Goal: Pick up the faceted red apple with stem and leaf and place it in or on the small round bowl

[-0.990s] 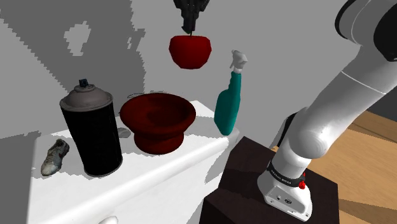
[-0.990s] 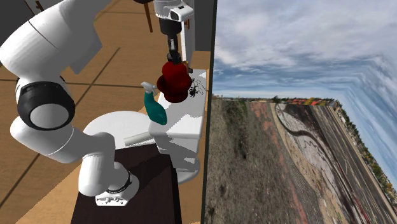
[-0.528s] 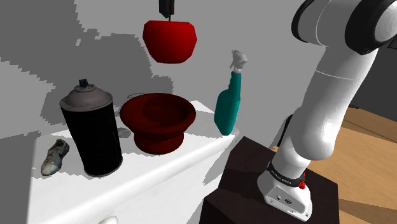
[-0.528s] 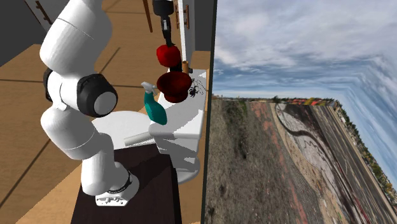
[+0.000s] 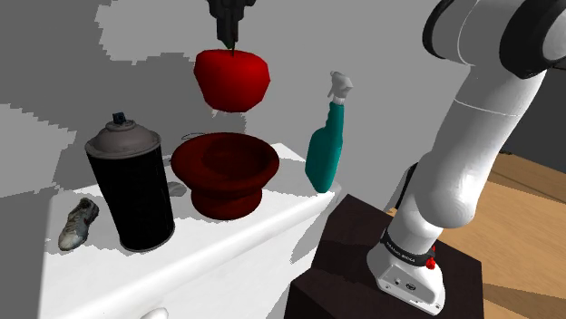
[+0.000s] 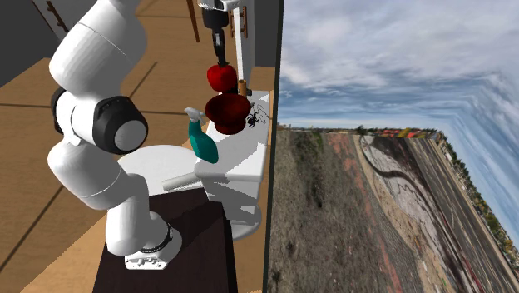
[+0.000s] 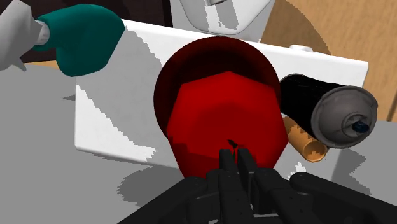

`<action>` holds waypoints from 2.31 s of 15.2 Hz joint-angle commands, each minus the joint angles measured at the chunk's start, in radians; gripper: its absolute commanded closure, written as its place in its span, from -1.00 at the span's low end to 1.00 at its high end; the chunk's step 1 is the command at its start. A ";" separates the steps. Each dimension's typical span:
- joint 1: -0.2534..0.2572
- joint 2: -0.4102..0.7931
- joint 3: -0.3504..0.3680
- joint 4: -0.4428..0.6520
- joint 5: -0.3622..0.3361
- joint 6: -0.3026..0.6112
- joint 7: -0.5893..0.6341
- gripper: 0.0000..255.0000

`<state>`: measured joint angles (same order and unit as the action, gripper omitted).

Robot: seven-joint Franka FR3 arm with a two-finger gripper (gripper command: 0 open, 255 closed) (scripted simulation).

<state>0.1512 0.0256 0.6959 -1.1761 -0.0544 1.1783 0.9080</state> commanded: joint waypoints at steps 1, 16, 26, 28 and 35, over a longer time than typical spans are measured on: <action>-0.016 -0.039 -0.013 -0.077 0.028 0.049 -0.017 1.00; -0.039 -0.191 -0.062 -0.434 0.117 0.286 -0.081 1.00; -0.039 -0.190 -0.062 -0.434 0.117 0.286 -0.081 -1.00; -0.039 -0.190 -0.062 -0.434 0.117 0.285 -0.081 -1.00; -0.032 -0.105 -0.033 -0.220 0.070 0.141 -0.042 -1.00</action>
<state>0.1184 -0.0847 0.6609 -1.4147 0.0183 1.3342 0.8633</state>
